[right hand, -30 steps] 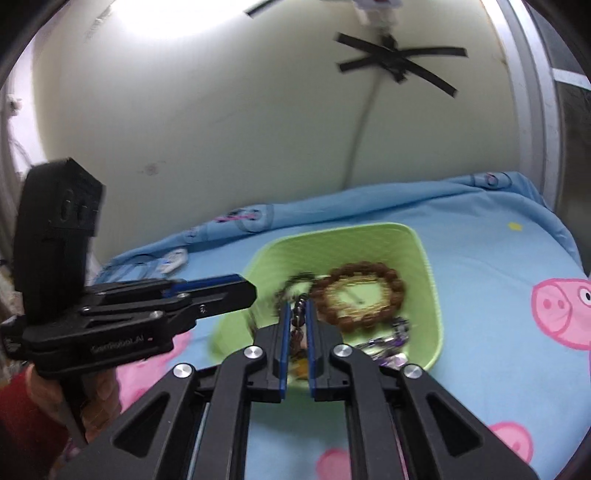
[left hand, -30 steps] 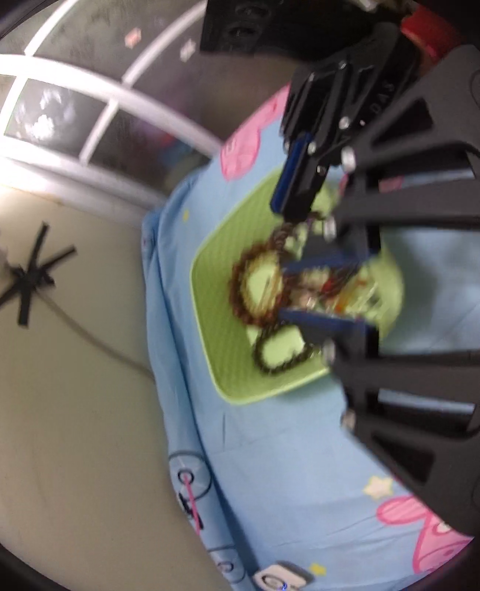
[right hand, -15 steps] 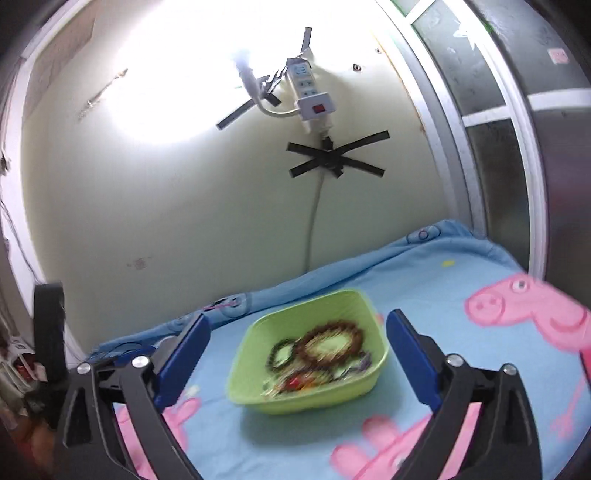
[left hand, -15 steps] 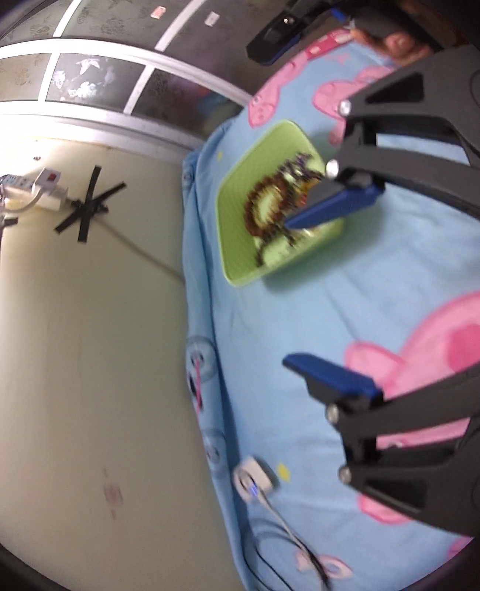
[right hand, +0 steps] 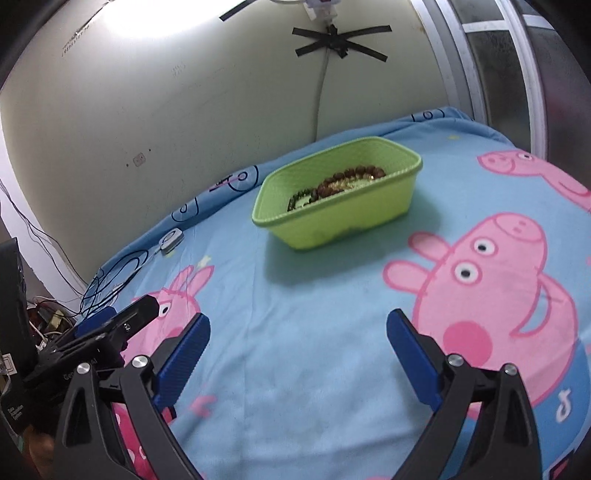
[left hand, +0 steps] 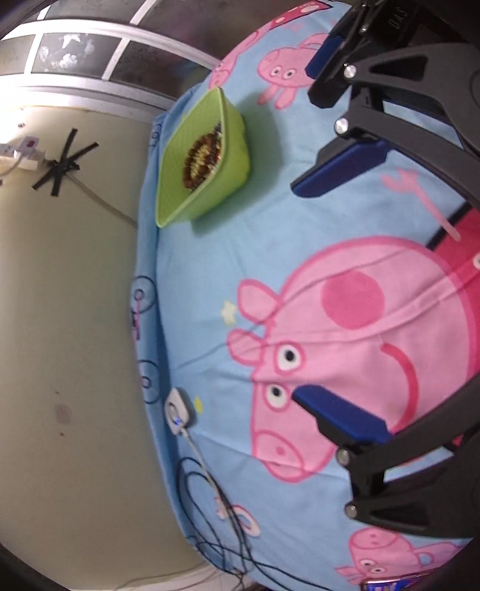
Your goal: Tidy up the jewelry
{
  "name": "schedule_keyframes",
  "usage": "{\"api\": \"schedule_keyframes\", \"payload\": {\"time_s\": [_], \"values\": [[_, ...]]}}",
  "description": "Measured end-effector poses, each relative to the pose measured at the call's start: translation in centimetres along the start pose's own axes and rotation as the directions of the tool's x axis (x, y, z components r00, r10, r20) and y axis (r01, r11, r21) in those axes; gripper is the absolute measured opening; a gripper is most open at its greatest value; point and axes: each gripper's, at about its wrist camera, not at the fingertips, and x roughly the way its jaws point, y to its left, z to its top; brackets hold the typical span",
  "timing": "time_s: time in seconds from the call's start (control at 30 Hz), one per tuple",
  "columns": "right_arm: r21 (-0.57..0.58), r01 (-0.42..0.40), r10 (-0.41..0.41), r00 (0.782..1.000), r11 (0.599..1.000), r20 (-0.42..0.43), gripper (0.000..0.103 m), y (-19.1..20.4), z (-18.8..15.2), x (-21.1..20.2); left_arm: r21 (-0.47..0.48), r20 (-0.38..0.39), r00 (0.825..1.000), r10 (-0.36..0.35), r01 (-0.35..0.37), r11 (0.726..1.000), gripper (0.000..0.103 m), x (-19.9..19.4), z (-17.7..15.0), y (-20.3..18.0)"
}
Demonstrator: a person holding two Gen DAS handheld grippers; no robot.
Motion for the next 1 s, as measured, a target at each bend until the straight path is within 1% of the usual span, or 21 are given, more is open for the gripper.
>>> {"api": "schedule_keyframes", "payload": {"time_s": [0.07, 0.23, 0.47, 0.7, 1.0], "values": [[0.003, 0.01, -0.01, 1.0, 1.0, -0.006, 0.079, 0.1, -0.3, 0.2, -0.006, -0.006, 1.0, 0.005, -0.005, 1.0, 0.097, 0.1, -0.2, 0.3], [0.016, 0.018, -0.018, 1.0, 1.0, -0.011, 0.079, 0.1, -0.3, 0.3, 0.012, -0.022, 0.998, 0.052, -0.052, 0.999, 0.097, 0.1, -0.9, 0.4], [0.015, 0.002, -0.002, 1.0, 1.0, -0.011, 0.079, 0.0, -0.3, 0.3, 0.003, -0.055, 0.997, 0.059, -0.059, 0.998, 0.097, 0.6, -1.3, 0.4], [0.057, -0.014, 0.014, 1.0, 0.998, 0.0, 0.079, -0.8, -0.4, 0.1, -0.007, -0.072, 0.995, 0.074, -0.075, 0.997, 0.097, 0.8, -1.9, 0.2], [0.112, -0.051, 0.051, 0.999, 0.992, 0.0, 0.079, -1.8, -0.5, 0.0, 0.012, -0.084, 0.992, 0.089, -0.088, 0.996, 0.097, 1.0, -2.4, -0.2]]}}
